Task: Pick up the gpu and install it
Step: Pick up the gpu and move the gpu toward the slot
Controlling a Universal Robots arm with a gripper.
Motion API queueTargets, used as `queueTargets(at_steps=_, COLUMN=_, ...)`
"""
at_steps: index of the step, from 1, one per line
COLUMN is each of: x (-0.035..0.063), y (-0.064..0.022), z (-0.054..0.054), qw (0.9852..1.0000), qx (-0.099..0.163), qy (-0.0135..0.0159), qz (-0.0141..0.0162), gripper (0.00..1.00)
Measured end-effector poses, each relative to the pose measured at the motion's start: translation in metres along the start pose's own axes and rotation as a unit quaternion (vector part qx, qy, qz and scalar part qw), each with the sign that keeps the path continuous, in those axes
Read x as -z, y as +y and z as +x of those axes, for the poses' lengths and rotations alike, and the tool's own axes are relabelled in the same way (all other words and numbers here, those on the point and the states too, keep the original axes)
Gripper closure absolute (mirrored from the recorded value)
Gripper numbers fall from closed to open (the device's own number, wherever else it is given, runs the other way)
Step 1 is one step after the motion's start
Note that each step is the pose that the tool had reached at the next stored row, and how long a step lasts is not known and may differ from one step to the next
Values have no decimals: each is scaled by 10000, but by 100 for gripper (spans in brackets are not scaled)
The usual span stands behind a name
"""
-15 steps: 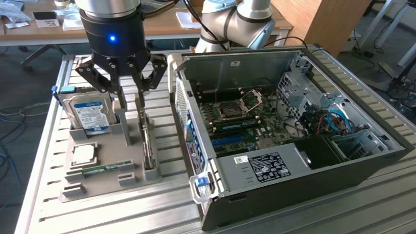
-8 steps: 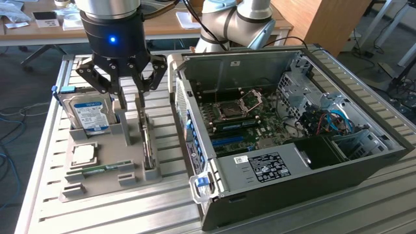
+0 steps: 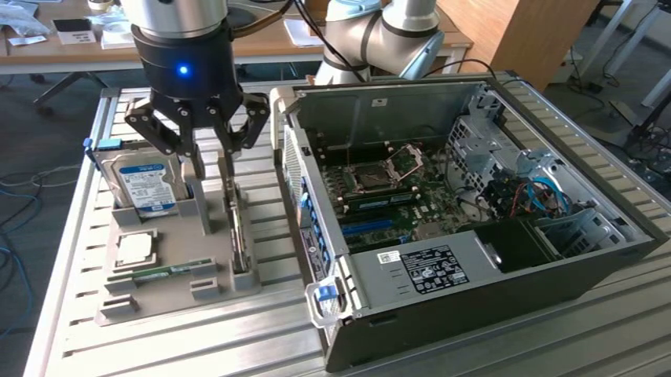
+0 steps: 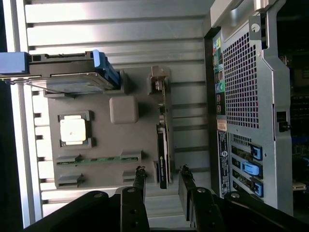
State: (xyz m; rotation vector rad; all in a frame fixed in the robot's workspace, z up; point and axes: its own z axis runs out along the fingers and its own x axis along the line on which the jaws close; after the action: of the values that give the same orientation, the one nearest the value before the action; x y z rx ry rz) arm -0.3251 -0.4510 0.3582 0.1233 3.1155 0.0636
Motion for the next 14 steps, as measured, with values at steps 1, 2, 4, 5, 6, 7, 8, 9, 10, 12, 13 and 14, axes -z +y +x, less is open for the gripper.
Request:
queueTargets(at_steps=1, x=-15, y=-1, z=0, qw=10000, qx=0, qy=0, qz=0, gripper=58)
queueTargets(at_steps=2, x=-30, y=-1, z=1, qw=10000, qx=0, qy=0, qz=0, gripper=58)
queueTargets(at_steps=4, x=-59, y=-3, z=1, qw=10000, qx=0, qy=0, qz=0, gripper=58)
queueTargets(at_steps=5, x=-73, y=-3, z=2, qw=10000, qx=0, qy=0, qz=0, gripper=58)
queueTargets(at_steps=6, x=-86, y=-4, z=2, qw=10000, qx=0, qy=0, qz=0, gripper=58)
queueTargets(at_steps=7, x=-98, y=-4, z=2, qw=10000, qx=0, qy=0, qz=0, gripper=58)
queueTargets(at_steps=8, x=-101, y=-4, z=2, qw=10000, qx=0, qy=0, qz=1, gripper=58)
queueTargets(at_steps=9, x=-101, y=-4, z=2, qw=10000, qx=0, qy=1, qz=1, gripper=58)
queueTargets(at_steps=10, x=-101, y=-4, z=2, qw=10000, qx=0, qy=1, qz=1, gripper=58)
queueTargets(at_steps=12, x=-101, y=-4, z=2, qw=10000, qx=0, qy=0, qz=1, gripper=58)
queueTargets(at_steps=13, x=-107, y=-4, z=2, qw=10000, qx=0, qy=0, qz=0, gripper=58)
queueTargets(at_steps=14, x=-117, y=-5, z=3, qw=10000, qx=0, qy=-1, qz=-1, gripper=58)
